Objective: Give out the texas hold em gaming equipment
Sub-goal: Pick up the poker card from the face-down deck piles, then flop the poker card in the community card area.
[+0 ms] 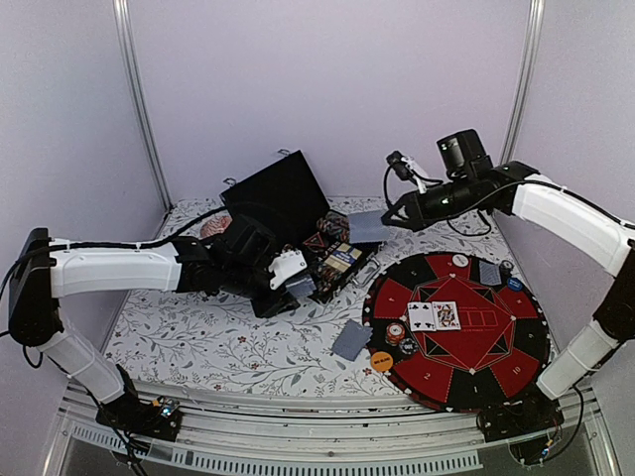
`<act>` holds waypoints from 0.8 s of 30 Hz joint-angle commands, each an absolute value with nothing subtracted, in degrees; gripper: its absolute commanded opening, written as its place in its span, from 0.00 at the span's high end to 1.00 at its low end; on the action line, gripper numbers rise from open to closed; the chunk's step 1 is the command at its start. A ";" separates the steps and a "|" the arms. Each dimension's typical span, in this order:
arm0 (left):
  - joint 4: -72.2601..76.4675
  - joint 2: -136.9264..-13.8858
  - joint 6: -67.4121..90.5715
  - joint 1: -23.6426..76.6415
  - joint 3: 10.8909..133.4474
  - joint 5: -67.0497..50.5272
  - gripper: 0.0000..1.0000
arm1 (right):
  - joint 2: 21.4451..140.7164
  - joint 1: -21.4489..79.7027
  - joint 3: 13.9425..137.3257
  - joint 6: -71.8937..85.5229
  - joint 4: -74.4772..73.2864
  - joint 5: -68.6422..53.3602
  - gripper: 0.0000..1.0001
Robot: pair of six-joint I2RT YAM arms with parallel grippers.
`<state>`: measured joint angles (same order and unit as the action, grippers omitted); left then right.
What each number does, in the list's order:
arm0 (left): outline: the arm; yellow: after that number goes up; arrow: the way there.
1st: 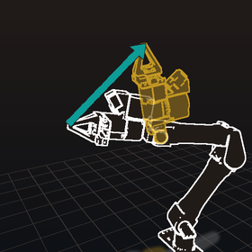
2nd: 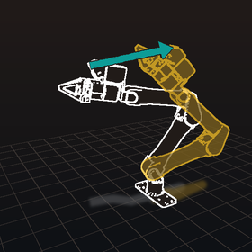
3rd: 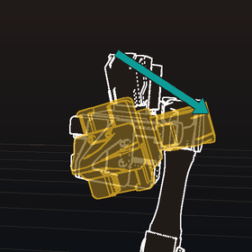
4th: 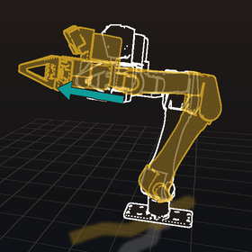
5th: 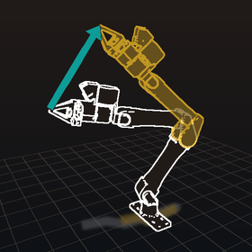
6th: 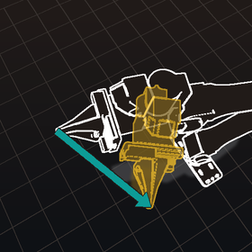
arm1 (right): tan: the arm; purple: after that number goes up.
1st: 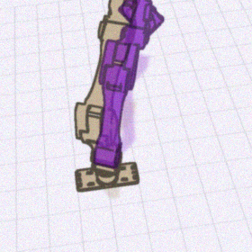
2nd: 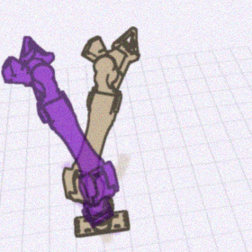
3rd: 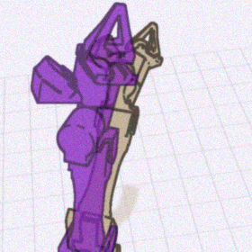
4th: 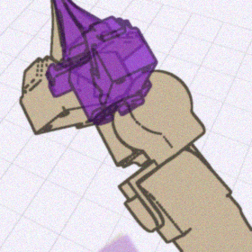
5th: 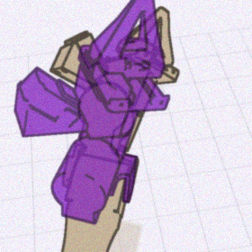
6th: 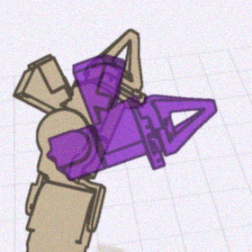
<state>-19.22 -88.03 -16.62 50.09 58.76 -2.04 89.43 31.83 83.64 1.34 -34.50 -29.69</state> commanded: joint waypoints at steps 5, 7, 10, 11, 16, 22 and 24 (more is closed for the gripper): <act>-19.98 -86.05 -15.79 49.25 58.62 -2.17 0.51 | 80.12 30.45 70.69 -14.76 -44.26 30.57 0.98; -19.97 -85.77 -15.93 49.25 58.62 -2.48 0.51 | 79.28 30.45 63.14 -21.94 -40.82 35.77 0.98; -20.00 -85.57 -15.86 49.22 58.71 -2.83 0.51 | 79.01 29.63 56.13 -33.52 -33.87 38.39 0.98; -19.97 -85.44 -15.84 49.22 58.71 -3.08 0.51 | 78.96 29.21 55.00 -36.23 -32.13 38.45 0.98; -19.95 -85.08 -15.65 49.22 58.62 -3.92 0.51 | 76.85 28.16 46.86 -48.32 -21.42 35.94 0.98; -20.03 -84.94 -15.42 49.25 58.54 -4.06 0.51 | 71.46 28.04 33.27 -63.57 -11.75 28.23 0.98; -20.13 -84.89 -15.51 49.23 58.54 -3.91 0.51 | 70.48 28.04 31.76 -65.23 -13.02 26.97 0.98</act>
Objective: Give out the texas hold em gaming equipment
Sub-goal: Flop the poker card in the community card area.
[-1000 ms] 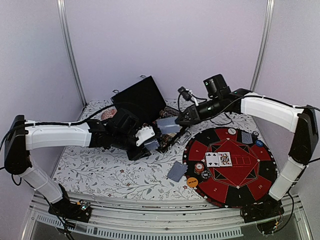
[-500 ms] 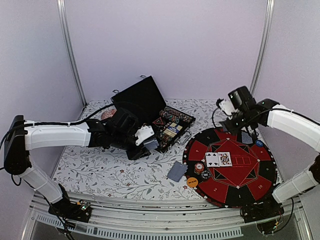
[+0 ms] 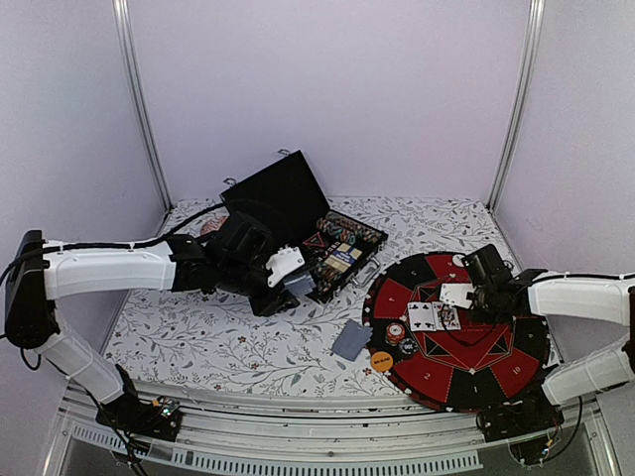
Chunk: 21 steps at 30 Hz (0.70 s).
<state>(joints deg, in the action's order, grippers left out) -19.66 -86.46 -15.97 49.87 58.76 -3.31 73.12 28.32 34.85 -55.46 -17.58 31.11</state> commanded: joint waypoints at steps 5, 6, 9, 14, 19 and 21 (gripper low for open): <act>-20.13 -84.92 -15.58 49.25 58.79 -3.83 0.50 | 70.49 27.98 32.64 -64.36 -21.32 21.11 0.98; -20.19 -84.92 -15.61 49.22 58.91 -3.79 0.50 | 70.63 28.02 32.62 -63.84 -22.08 20.11 0.98; -20.41 -84.78 -15.64 49.27 58.79 -3.61 0.50 | 71.15 27.97 33.05 -62.64 -25.15 18.17 0.98; -20.66 -84.53 -15.64 49.24 58.78 -3.63 0.50 | 72.82 27.95 33.27 -61.64 -26.93 18.76 0.98; -20.74 -84.61 -15.62 49.22 58.72 -3.78 0.50 | 74.59 27.49 34.31 -59.90 -26.63 19.82 0.98; -20.79 -84.61 -15.58 49.23 58.71 -3.90 0.50 | 75.59 27.13 35.02 -59.18 -26.83 19.61 0.98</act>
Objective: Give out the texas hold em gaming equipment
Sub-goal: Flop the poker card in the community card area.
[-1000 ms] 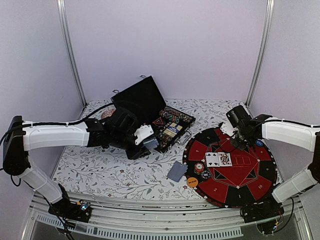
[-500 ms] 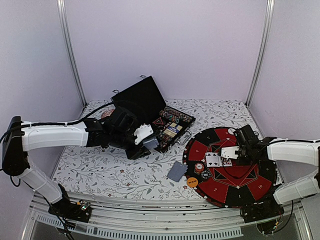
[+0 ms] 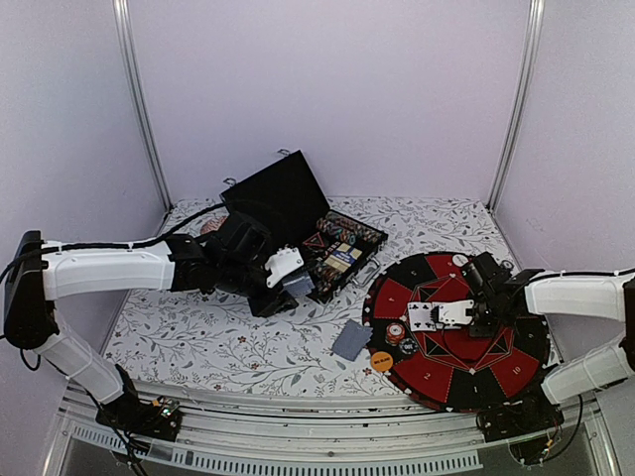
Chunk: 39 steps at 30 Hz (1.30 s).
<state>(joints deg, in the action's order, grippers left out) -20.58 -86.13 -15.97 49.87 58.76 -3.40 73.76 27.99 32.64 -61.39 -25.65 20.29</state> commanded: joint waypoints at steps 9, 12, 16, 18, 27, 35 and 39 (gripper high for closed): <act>-21.01 -84.49 -15.54 49.30 58.71 -3.87 0.50 | 78.89 26.81 37.15 -56.92 -29.91 18.03 0.98; -21.10 -84.52 -15.60 49.24 58.77 -3.84 0.50 | 78.94 26.81 36.62 -57.61 -30.77 18.32 0.98; -21.09 -84.38 -15.64 49.23 58.80 -3.76 0.50 | 78.49 26.81 36.88 -57.34 -32.17 16.84 0.98; -21.14 -84.39 -15.64 49.28 58.75 -3.76 0.50 | 78.44 26.81 37.06 -57.07 -32.82 16.78 0.98; -21.32 -84.11 -15.59 49.30 58.73 -3.54 0.49 | 78.08 26.81 36.15 -57.74 -31.96 18.66 0.86; -21.27 -84.14 -15.64 49.31 58.87 -3.44 0.48 | 76.07 27.47 36.61 -57.92 -31.89 19.16 0.63; -21.32 -83.88 -15.72 49.31 58.94 -3.16 0.48 | 72.90 28.95 41.32 -54.03 -29.54 20.40 0.42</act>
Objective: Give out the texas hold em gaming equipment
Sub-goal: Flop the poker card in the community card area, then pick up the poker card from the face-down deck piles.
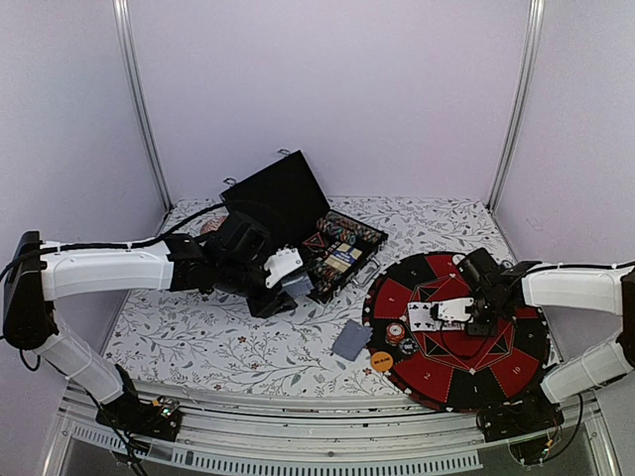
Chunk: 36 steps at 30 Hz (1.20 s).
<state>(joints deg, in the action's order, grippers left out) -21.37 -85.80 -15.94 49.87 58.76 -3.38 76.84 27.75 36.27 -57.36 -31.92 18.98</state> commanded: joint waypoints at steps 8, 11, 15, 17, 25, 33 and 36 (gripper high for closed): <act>-21.27 -83.63 -16.15 49.51 59.78 -3.15 0.48 | 64.59 28.77 57.87 -17.98 -12.62 1.12 0.01; -21.28 -83.54 -16.58 49.85 60.66 -3.10 0.48 | 67.75 28.80 58.46 -4.64 -3.79 -24.27 0.01; -21.85 -83.68 -17.69 50.22 63.08 -2.85 0.48 | 75.72 28.88 60.01 11.01 6.60 -38.89 0.01; -22.10 -83.82 -18.20 50.35 64.25 -2.42 0.48 | 79.38 29.84 62.52 14.20 4.88 -38.05 0.01; -22.27 -86.69 -18.99 50.58 68.65 -2.44 0.48 | 93.39 35.99 68.87 16.12 4.31 -44.73 0.04; -21.60 -88.21 -18.22 50.86 69.29 -4.40 0.50 | 103.54 39.64 76.29 17.98 5.95 -48.53 0.00; -21.12 -88.00 -18.23 50.83 68.66 -4.77 0.50 | 106.08 40.82 78.22 17.97 5.36 -48.65 0.01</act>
<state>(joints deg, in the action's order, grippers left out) -22.17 -88.09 -18.41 50.41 68.84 -3.42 102.98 39.53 75.24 17.06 4.47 -46.26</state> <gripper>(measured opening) 0.507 0.999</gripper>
